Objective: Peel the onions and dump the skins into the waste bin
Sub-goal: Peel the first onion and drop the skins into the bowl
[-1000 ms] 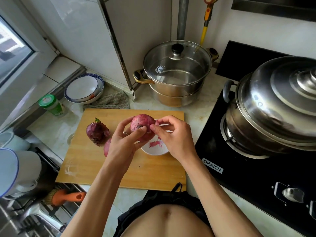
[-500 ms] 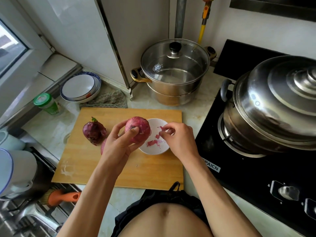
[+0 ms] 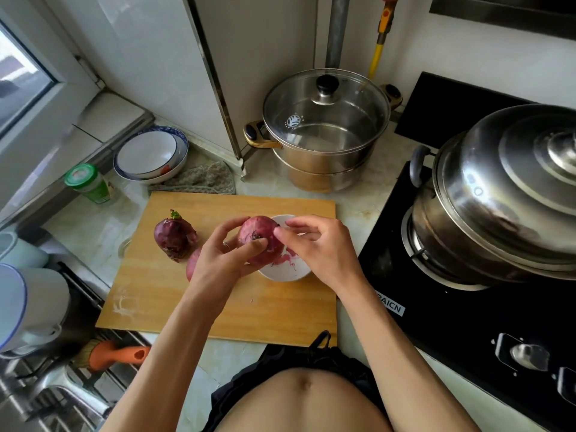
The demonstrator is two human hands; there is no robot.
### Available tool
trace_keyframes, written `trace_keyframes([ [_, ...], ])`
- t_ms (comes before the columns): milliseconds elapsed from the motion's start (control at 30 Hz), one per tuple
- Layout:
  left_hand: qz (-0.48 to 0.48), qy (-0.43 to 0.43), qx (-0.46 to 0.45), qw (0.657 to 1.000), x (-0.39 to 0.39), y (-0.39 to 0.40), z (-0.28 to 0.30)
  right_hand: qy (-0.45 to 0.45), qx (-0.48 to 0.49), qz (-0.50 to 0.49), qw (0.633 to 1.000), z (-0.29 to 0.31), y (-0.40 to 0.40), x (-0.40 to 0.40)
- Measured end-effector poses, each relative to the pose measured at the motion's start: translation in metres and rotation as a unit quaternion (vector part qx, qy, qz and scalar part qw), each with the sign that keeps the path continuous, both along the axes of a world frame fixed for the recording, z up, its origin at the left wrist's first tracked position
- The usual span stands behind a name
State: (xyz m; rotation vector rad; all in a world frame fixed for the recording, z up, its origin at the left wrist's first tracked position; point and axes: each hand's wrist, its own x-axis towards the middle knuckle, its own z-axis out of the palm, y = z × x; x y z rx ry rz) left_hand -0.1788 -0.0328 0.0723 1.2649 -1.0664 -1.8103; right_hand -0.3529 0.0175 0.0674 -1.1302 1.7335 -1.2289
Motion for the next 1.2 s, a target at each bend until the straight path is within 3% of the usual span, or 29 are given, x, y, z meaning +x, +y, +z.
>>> trace_keyframes([
  [167,-0.047,-0.072,-0.078,0.993,0.002,-0.006,0.008,-0.034,-0.001,0.014,0.999,-0.001,-0.001,0.001],
  [400,-0.073,-0.104,-0.122,0.984,0.000,-0.012,0.015,-0.069,-0.020,-0.013,0.997,0.001,-0.001,0.002],
  [533,-0.048,-0.070,-0.085,0.993,-0.002,-0.010,0.012,-0.082,-0.013,-0.049,0.995,-0.003,-0.002,-0.002],
  [700,-0.016,0.055,0.032,0.998,0.000,-0.007,0.006,-0.161,0.002,-0.067,0.985,-0.006,0.000,-0.007],
  [833,0.001,0.116,0.076,0.990,0.006,-0.008,0.000,-0.172,0.019,-0.080,0.982,-0.006,0.002,-0.011],
  [1200,0.042,0.101,0.088,0.990,0.004,-0.004,-0.003,0.051,0.025,-0.023,0.998,-0.016,0.001,-0.003],
])
